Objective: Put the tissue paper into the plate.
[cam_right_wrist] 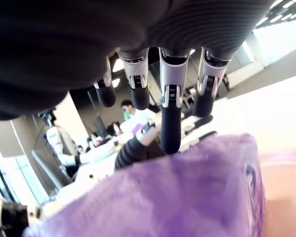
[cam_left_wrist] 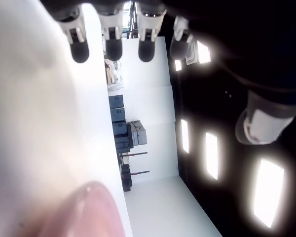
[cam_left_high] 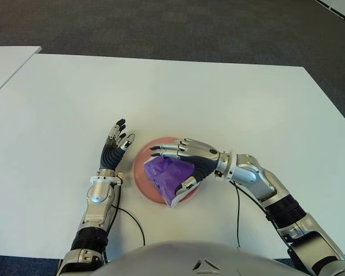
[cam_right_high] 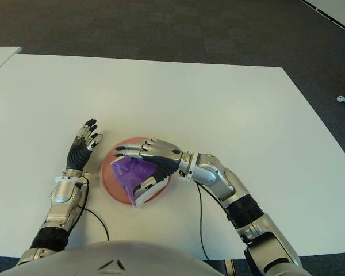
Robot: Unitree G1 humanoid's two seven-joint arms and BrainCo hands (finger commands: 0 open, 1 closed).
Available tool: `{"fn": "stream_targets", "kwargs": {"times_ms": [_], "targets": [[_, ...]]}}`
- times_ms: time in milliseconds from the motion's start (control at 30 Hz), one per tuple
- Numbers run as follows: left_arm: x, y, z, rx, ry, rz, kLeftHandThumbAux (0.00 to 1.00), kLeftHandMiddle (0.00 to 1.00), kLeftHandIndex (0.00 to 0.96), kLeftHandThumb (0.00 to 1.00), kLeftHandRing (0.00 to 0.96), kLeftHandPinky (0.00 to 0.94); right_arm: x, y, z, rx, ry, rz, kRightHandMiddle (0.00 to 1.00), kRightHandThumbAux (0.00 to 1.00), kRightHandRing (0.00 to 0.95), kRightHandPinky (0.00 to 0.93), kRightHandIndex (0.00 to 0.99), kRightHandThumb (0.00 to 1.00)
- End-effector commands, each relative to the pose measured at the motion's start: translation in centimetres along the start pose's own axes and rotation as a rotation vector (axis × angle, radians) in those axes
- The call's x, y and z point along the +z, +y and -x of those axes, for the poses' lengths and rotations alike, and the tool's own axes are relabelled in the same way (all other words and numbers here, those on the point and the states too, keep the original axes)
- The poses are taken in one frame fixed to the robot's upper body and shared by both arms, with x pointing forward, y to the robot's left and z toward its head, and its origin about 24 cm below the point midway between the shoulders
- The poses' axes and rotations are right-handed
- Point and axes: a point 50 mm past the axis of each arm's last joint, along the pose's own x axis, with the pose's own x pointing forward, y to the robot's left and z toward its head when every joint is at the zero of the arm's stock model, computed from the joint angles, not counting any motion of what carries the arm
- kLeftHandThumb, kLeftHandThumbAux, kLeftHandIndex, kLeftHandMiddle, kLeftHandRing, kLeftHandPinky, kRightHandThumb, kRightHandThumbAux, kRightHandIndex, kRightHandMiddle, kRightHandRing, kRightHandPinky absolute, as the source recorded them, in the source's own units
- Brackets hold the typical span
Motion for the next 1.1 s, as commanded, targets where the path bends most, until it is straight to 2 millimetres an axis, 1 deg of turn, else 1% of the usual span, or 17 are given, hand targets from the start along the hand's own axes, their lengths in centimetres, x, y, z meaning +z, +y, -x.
{"fn": "stream_targets", "kwargs": {"times_ms": [33,133,267,333,1100], "targets": [[-1.3,0.1,1.0,0.011,0.063,-0.001,0.46,0.0,0.0,0.0,0.0,0.0,0.5,-2.9,0.5,-0.071,-0.012,-0.107,0.0,0.175,0.0,0.0,0.0,0.148],[-1.2,0.1,0.9,0.01,0.06,0.002,0.463,0.0,0.0,0.0,0.0,0.0,0.7,-4.0,0.9,-0.096,-0.006,-0.198,0.0,0.188,0.0,0.0,0.0,0.149],[-1.1,0.1,0.8,0.013,0.051,0.008,0.468,0.0,0.0,0.0,0.0,0.0,0.6,-4.2,1.6,-0.15,0.002,-0.331,0.0,0.193,0.0,0.0,0.0,0.143],[-1.0,0.0,0.8,0.017,0.045,0.012,0.471,0.0,0.0,0.0,0.0,0.0,0.7,-4.5,1.7,-0.18,0.0,-0.362,0.0,0.192,0.0,0.0,0.0,0.142],[-0.8,-0.2,0.8,0.041,0.039,0.012,0.466,0.0,0.0,0.0,0.0,0.0,1.0,-4.5,1.7,-0.187,0.004,-0.384,0.0,0.191,0.0,0.0,0.0,0.14]]}}
